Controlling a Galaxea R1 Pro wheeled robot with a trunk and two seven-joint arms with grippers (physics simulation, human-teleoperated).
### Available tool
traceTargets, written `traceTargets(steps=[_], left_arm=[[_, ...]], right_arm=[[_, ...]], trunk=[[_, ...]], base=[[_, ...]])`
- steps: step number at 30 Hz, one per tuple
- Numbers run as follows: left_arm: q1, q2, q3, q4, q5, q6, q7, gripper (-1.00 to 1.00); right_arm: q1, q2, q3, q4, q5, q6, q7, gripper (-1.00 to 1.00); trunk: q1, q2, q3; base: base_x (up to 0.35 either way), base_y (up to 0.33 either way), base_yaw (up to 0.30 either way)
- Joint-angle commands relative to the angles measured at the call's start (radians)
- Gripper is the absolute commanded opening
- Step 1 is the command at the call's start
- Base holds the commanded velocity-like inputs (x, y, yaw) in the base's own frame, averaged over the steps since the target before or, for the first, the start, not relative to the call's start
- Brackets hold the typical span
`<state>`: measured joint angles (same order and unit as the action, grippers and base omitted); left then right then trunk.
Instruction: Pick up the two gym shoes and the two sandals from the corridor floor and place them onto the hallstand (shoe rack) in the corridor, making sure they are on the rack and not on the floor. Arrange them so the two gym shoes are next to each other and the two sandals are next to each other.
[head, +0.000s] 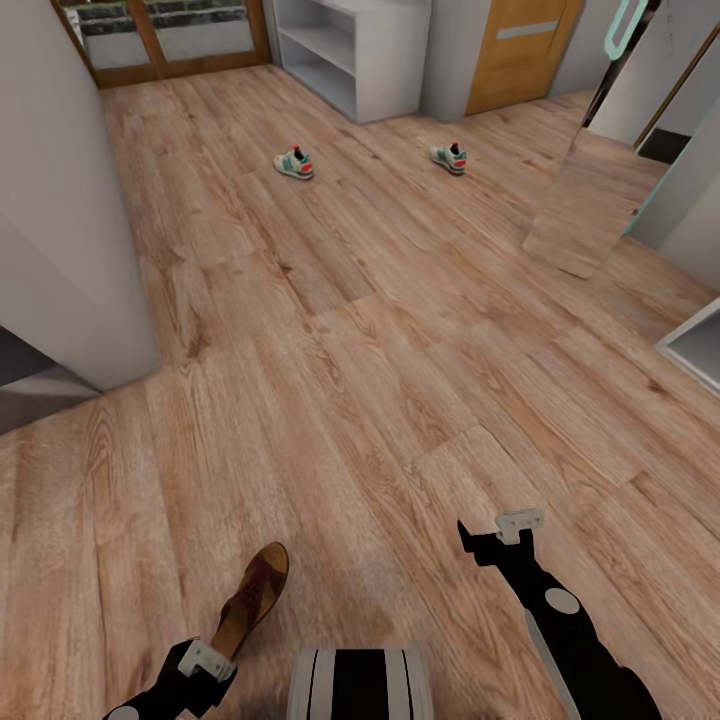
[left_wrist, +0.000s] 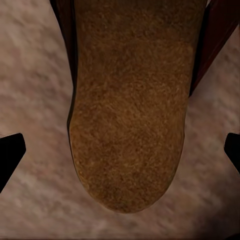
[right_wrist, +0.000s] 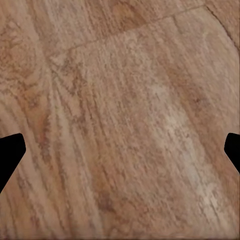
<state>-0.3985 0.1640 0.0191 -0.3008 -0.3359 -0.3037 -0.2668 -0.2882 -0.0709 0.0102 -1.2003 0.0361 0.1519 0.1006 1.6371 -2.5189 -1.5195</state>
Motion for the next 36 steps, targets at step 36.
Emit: traceTargets(steps=[36], left_arm=[[-0.002, 0.0, 0.009, 0.0, -0.005, -0.006, 0.001, 1.0]], right_arm=[[0.0, 0.0, 0.001, -0.002, 0.004, 0.006, 0.002, 1.0]], trunk=[[0.001, -0.001, -0.009]], base=[[0.0, 0.0, 0.0]])
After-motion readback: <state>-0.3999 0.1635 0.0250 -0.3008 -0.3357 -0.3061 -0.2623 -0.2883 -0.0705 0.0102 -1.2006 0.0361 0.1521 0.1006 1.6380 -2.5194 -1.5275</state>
